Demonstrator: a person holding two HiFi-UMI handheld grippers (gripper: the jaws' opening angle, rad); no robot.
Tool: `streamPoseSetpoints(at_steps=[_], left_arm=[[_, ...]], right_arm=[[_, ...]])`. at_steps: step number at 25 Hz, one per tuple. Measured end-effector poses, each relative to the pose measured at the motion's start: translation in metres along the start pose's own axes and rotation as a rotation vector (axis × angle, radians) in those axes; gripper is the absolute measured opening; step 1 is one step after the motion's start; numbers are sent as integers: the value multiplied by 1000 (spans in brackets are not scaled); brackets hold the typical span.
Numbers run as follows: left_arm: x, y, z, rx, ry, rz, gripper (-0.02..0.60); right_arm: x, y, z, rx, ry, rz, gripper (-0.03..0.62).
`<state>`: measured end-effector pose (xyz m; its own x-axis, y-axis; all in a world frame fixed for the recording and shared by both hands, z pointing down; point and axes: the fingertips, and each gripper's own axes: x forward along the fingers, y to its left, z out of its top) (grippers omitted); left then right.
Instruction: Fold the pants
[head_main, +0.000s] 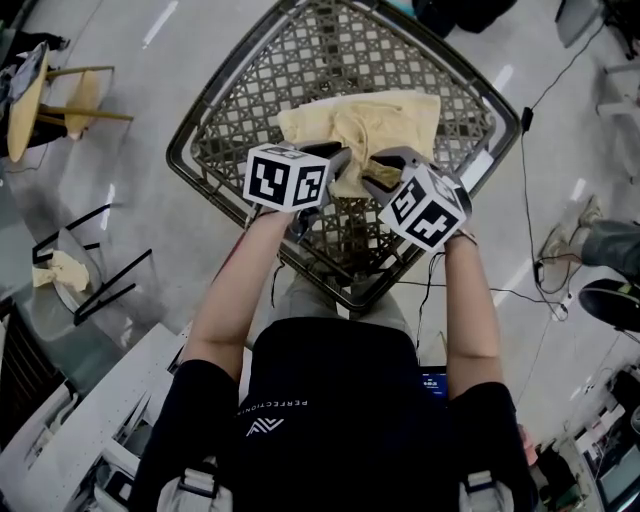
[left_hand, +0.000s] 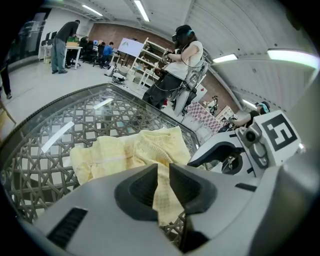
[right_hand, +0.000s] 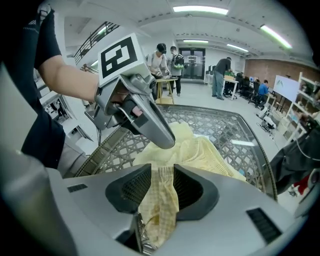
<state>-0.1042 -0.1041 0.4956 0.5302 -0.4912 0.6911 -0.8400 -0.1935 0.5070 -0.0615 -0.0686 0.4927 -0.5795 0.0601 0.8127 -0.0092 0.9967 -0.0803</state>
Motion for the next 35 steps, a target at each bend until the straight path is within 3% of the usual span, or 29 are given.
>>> streamPoseSetpoints(at_steps=[6, 19, 28, 35], left_arm=[[-1, 0, 2, 6, 0, -7, 75], [13, -13, 19, 30, -1, -38, 71], [28, -10, 28, 49, 16, -23, 69], [32, -5, 28, 60, 8, 15, 58]], right_arm=[[6, -12, -7, -30, 71, -100, 129], [-23, -84, -26, 63, 74, -281, 129], [-19, -109, -51, 158, 111, -326, 129], [-27, -108, -45, 274, -6, -307, 127]])
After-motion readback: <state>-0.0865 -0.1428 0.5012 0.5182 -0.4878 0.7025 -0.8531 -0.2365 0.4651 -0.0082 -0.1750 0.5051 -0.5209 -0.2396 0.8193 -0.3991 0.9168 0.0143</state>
